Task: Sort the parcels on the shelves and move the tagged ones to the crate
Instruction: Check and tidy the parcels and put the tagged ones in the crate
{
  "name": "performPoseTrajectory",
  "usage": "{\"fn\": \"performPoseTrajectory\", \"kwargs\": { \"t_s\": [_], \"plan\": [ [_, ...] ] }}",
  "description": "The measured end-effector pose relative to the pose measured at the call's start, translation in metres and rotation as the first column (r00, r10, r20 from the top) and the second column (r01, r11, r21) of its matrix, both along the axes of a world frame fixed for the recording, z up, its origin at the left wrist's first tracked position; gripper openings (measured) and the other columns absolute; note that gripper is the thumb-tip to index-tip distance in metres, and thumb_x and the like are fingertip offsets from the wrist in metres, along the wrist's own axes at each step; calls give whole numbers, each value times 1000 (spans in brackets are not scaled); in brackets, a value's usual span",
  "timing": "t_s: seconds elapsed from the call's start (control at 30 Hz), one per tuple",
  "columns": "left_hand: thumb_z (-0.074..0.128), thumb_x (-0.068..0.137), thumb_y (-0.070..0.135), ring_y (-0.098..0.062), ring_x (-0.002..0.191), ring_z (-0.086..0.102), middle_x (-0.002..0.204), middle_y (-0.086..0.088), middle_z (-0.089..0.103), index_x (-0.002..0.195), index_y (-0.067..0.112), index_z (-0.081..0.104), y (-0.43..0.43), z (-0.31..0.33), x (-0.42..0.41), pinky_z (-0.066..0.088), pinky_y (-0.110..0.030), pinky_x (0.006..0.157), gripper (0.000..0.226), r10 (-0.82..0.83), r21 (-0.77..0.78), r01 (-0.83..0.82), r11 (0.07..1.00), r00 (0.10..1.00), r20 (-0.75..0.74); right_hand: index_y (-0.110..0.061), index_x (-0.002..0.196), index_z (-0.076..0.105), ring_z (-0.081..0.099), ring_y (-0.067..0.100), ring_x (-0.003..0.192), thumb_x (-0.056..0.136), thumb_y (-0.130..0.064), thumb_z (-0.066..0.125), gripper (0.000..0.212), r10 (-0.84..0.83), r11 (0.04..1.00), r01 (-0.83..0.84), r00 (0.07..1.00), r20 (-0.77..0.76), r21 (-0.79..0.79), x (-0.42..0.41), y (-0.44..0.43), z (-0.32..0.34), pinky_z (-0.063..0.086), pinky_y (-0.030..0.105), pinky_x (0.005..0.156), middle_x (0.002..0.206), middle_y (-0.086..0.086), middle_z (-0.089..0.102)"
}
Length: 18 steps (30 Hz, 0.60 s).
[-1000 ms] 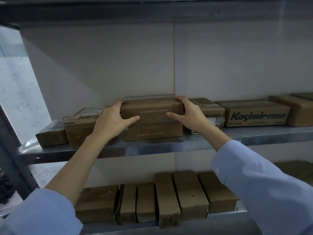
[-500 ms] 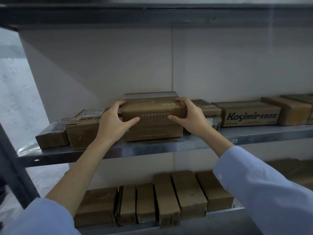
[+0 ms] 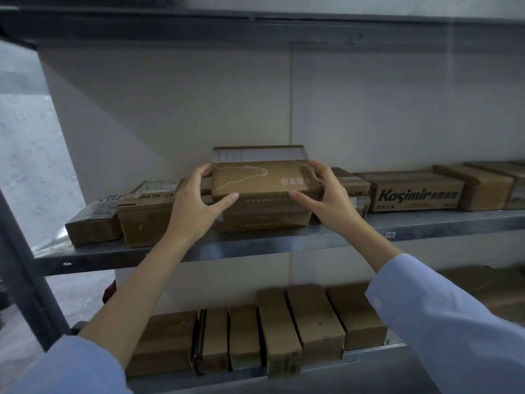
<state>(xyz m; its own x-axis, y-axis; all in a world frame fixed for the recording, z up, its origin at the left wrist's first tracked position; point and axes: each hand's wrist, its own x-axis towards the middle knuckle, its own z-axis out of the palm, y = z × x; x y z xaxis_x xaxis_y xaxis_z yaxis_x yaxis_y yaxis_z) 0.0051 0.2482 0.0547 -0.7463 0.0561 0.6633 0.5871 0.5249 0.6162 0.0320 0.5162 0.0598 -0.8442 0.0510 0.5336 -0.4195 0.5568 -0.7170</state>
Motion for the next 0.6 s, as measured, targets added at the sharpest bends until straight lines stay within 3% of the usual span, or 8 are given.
{"fn": "performPoseTrajectory", "kwargs": {
  "t_s": [0.17, 0.27, 0.43, 0.6],
  "plan": [
    [79, 78, 38, -18, 133, 40, 147, 5, 40, 146, 26, 35, -2, -2, -1, 41, -48, 109, 81, -37, 30, 35, 999, 996, 77, -23, 153, 24, 37, 17, 134, 79, -40, 77, 92, -5, 999, 4, 1000, 15, 41, 2, 1, 1, 39, 44, 111, 148, 1, 36],
    [81, 77, 32, -19, 135, 37, 147, 2, 35, 149, 23, 32, -3, -3, -3, 39, -48, 111, 87, -46, 18, 44, 999, 994, 99, -20, 155, 18, 36, 13, 131, 78, -36, 79, 100, -12, 998, 11, 1000, 17, 66, 2, 2, 0, 34, 32, 110, 147, 2, 34],
    [85, 72, 31, -8, 130, 29, 143, 5, 30, 152, 23, 27, -4, -6, -6, 28, -31, 108, 99, -33, 4, 32, 999, 992, 121, -22, 152, 26, 38, 8, 120, 75, -35, 81, 96, 37, 998, -38, 999, 20, 41, 4, 1, 3, 35, 26, 104, 133, -6, 33],
    [88, 67, 32, -5, 125, 28, 135, 13, 27, 149, 26, 29, -7, -8, -8, 27, -28, 105, 101, -31, 5, 30, 1000, 992, 121, -21, 150, 29, 40, 11, 124, 76, -34, 81, 91, 41, 999, -42, 999, 30, 6, 2, 3, 1, 39, 31, 107, 142, -2, 34]
  ]
}}
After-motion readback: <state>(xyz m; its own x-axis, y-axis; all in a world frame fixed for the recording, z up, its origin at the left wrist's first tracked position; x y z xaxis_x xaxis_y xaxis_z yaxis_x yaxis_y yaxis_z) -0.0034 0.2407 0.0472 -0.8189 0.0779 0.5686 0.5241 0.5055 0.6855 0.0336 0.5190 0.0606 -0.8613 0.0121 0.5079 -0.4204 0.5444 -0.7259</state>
